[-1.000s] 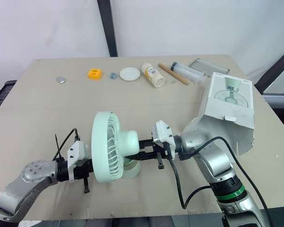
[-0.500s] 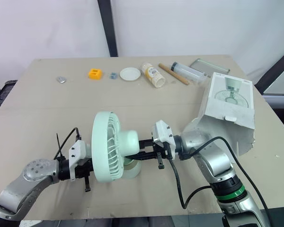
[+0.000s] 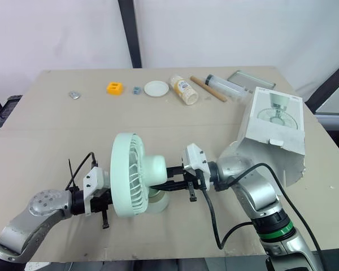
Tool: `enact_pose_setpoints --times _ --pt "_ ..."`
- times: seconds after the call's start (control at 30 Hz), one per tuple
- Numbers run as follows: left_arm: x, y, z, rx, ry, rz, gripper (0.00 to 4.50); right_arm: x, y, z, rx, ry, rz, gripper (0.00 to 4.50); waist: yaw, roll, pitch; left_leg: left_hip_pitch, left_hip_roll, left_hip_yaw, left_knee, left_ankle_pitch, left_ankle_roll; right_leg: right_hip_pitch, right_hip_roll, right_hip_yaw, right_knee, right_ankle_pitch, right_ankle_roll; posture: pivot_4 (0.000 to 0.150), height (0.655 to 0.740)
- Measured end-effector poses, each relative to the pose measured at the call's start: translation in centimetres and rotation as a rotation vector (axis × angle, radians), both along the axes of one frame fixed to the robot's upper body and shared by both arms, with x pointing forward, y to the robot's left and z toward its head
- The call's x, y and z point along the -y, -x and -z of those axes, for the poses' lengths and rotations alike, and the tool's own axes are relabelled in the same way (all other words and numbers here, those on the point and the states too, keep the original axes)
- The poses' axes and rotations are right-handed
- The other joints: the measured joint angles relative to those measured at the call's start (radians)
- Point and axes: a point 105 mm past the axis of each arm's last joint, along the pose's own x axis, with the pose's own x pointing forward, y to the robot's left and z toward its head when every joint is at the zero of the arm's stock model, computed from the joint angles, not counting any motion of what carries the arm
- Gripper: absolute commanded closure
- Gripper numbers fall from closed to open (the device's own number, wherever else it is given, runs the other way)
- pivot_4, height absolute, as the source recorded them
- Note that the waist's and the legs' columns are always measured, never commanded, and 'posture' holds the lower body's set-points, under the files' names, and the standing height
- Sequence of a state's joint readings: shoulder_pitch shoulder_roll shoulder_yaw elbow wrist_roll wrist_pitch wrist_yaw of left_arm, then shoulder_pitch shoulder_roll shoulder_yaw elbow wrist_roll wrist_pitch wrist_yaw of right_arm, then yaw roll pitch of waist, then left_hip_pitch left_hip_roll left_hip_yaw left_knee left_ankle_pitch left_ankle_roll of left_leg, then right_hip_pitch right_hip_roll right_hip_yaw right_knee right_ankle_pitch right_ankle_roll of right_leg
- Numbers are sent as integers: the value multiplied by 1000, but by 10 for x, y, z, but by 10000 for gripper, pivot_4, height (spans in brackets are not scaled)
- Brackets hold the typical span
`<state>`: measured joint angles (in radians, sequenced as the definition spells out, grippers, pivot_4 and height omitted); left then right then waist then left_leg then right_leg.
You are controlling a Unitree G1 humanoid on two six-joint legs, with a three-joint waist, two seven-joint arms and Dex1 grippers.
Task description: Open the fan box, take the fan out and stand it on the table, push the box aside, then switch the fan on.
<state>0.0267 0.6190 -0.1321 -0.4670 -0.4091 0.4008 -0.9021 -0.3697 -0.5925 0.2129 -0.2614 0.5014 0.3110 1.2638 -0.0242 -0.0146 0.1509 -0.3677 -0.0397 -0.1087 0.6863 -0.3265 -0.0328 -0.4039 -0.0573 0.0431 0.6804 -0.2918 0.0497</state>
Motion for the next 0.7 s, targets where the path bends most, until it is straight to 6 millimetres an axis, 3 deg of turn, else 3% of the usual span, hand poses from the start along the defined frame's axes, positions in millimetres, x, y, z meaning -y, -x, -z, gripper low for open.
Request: enact_pose_setpoints --times 0.57,0.7 --pt "1 -1 0 -5 -4 1 44345 0 0 0 0 2 1 40879 1 0 0 0 0 0 0 0 0 0 0 0 0 0 0 1500 7400" --pt "-8 2 -2 5 -23 -1 44345 0 0 0 0 2 -2 40879 0 0 0 0 1 0 0 0 0 0 0 0 0 0 0 1500 7400"
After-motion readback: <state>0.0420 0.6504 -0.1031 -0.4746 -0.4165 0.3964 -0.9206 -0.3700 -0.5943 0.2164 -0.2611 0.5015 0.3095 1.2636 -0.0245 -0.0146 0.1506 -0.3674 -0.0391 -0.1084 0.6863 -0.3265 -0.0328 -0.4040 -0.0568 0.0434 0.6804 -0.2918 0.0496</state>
